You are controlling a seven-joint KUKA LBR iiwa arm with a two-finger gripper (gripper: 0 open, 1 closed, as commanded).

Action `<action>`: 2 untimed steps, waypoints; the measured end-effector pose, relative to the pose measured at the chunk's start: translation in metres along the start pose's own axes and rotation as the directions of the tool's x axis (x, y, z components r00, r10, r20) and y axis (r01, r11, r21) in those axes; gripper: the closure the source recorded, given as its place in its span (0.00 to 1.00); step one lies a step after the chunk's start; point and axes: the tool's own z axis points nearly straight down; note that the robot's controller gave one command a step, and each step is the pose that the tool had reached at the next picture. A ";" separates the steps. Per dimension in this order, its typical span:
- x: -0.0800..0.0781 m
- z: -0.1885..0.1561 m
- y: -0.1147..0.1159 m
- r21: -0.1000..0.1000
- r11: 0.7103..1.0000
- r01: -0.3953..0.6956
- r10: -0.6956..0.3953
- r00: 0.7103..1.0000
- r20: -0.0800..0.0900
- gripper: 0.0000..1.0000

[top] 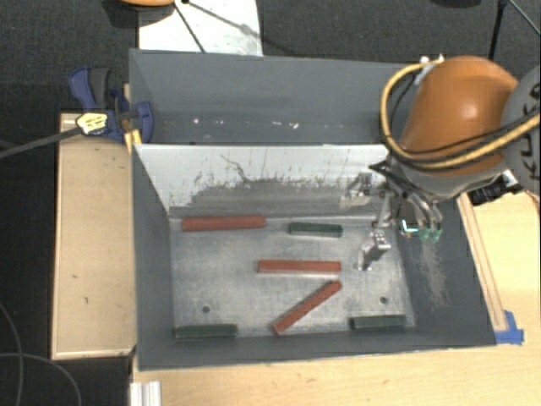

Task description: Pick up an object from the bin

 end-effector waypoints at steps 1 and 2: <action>-0.001 -0.004 0.000 0.000 1.000 0.000 0.000 1.000 0.008 0.00; 0.008 0.038 0.003 0.001 0.999 0.051 -0.051 0.999 0.014 0.00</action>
Offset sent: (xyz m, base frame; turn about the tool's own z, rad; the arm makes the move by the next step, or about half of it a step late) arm -0.0391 0.0098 -0.1588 -0.2045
